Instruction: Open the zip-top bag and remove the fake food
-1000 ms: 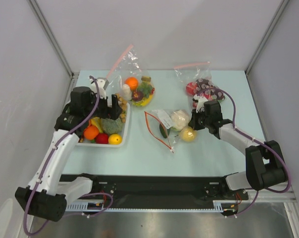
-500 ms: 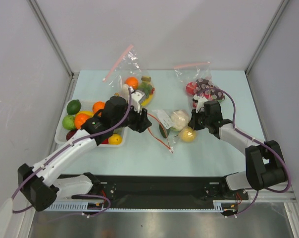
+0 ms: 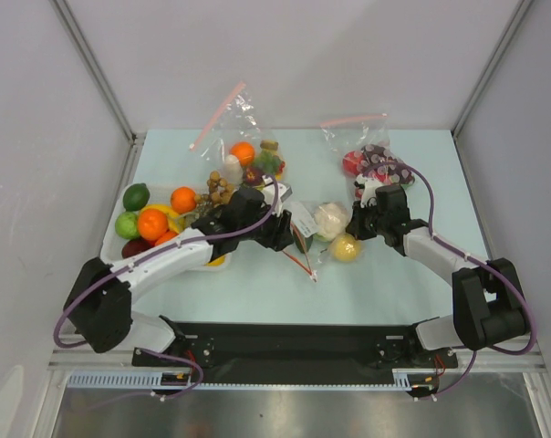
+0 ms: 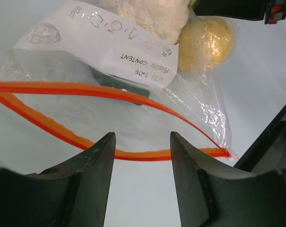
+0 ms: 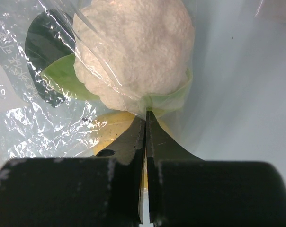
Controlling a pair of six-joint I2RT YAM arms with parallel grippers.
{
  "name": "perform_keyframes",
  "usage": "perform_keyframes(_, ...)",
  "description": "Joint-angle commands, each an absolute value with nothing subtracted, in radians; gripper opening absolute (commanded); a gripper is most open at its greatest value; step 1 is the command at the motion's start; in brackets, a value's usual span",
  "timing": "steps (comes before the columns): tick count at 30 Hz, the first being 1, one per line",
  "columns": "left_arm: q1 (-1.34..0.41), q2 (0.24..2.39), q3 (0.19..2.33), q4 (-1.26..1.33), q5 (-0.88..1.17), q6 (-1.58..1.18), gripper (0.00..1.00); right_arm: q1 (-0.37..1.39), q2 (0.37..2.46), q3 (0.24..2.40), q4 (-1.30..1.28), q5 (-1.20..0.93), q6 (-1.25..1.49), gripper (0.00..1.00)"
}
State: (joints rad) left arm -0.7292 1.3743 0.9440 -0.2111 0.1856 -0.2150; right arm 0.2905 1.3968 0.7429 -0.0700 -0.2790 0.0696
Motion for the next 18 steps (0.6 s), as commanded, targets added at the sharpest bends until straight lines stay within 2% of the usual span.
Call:
perform_keyframes(1,-0.733,1.431,0.933,-0.078,0.193,-0.236,0.54,0.293,1.402,0.759,-0.054,-0.301,0.071,0.00)
perform_keyframes(9,-0.733,1.591,0.946,0.069,0.201,-0.238,0.55,0.296,1.410,0.758,-0.054,-0.305,0.071,0.00)
perform_keyframes(14,-0.733,1.652,0.968,0.123,0.193,-0.258,0.67,0.305,1.420,0.758,-0.054,-0.308,0.072,0.00)
perform_keyframes(15,-0.733,1.657,0.969,0.132,0.190,-0.264,0.74,0.310,1.422,0.758,-0.054,-0.308,0.072,0.00)
perform_keyframes(18,-0.733,1.690,0.979,0.150,0.175,-0.271,0.80,0.318,1.430,0.756,-0.054,-0.310,0.075,0.00)
